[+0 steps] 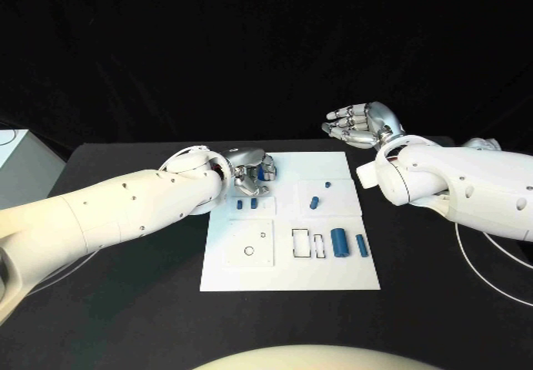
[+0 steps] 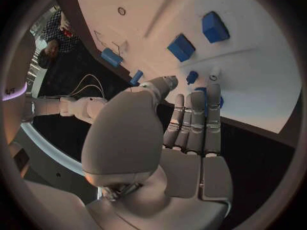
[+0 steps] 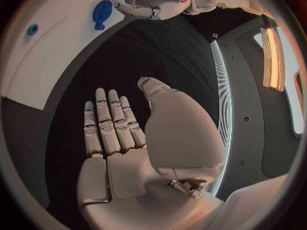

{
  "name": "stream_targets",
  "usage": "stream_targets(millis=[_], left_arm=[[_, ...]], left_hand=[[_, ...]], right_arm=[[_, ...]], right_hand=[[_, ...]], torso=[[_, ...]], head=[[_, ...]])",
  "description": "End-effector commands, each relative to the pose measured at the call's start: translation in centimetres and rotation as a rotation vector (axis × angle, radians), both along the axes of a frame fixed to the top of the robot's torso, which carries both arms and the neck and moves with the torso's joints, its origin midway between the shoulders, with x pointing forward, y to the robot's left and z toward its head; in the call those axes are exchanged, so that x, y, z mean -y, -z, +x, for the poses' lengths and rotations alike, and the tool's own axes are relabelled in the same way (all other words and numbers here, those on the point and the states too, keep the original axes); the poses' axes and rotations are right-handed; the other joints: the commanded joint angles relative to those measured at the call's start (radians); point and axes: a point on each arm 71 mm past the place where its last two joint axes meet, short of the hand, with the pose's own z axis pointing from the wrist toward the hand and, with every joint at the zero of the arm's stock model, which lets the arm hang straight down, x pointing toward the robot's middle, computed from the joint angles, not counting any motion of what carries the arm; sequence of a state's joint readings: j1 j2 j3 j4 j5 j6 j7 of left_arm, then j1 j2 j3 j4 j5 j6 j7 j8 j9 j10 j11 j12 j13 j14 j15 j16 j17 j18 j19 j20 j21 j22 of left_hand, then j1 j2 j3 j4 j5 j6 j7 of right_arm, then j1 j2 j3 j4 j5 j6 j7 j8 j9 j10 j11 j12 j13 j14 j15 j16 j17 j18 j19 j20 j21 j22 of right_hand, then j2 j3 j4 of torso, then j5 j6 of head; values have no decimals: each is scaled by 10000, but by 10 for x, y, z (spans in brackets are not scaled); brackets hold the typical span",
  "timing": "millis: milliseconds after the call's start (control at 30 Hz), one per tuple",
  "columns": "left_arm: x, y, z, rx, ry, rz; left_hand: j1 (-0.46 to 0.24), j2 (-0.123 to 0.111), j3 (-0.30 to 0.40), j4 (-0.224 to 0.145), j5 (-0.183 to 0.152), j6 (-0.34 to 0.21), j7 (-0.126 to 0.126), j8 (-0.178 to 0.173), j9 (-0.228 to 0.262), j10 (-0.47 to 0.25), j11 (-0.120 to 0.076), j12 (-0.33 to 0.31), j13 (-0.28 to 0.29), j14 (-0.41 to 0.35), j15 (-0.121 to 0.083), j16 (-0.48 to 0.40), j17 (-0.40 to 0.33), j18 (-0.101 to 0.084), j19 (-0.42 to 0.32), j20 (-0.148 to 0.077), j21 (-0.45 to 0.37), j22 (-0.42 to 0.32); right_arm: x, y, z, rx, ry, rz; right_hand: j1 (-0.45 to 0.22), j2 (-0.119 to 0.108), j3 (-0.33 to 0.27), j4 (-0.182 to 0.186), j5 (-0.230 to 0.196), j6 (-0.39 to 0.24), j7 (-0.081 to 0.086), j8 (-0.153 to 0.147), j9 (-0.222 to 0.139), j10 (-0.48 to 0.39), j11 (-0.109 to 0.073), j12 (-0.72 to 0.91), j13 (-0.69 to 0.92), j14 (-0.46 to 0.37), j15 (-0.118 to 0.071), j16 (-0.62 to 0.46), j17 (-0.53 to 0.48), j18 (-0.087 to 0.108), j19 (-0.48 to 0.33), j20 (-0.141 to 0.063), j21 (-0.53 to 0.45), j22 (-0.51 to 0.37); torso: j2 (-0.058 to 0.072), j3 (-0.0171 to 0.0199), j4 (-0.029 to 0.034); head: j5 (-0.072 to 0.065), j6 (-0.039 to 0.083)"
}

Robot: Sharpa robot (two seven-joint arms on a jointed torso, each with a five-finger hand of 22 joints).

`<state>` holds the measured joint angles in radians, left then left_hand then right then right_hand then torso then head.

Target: Assemble the parts on the task board

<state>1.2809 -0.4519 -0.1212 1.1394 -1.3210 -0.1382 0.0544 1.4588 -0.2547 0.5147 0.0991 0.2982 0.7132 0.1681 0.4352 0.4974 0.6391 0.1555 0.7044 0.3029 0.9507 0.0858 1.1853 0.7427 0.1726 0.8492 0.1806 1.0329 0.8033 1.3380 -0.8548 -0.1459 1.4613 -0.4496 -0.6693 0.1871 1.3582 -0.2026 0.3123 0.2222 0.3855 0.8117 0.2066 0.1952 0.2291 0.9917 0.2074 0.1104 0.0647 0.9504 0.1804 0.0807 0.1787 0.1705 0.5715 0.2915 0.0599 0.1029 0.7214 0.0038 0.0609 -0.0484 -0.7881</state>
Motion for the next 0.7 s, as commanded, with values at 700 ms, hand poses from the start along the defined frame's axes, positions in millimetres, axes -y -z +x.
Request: stream_targets(millis=[700], left_arm=[[4, 12, 6, -183, 24, 1160]], left_hand=[[-201, 78, 257, -227, -19, 588, -100, -248, -623, 714, -139, 264, -321, 534, -114, 944, -30, 82, 306, -53, 474, 385]], right_arm=[[-4, 2, 0, -262, -337, 35]], right_hand=[[37, 70, 0, -25, -38, 75, 624, -21, -17, 55, 23, -62, -5, 77, 4, 0, -17, 20, -19, 3, 32, -3]], torso=[[-12, 1, 12]], head=[[-56, -63]])
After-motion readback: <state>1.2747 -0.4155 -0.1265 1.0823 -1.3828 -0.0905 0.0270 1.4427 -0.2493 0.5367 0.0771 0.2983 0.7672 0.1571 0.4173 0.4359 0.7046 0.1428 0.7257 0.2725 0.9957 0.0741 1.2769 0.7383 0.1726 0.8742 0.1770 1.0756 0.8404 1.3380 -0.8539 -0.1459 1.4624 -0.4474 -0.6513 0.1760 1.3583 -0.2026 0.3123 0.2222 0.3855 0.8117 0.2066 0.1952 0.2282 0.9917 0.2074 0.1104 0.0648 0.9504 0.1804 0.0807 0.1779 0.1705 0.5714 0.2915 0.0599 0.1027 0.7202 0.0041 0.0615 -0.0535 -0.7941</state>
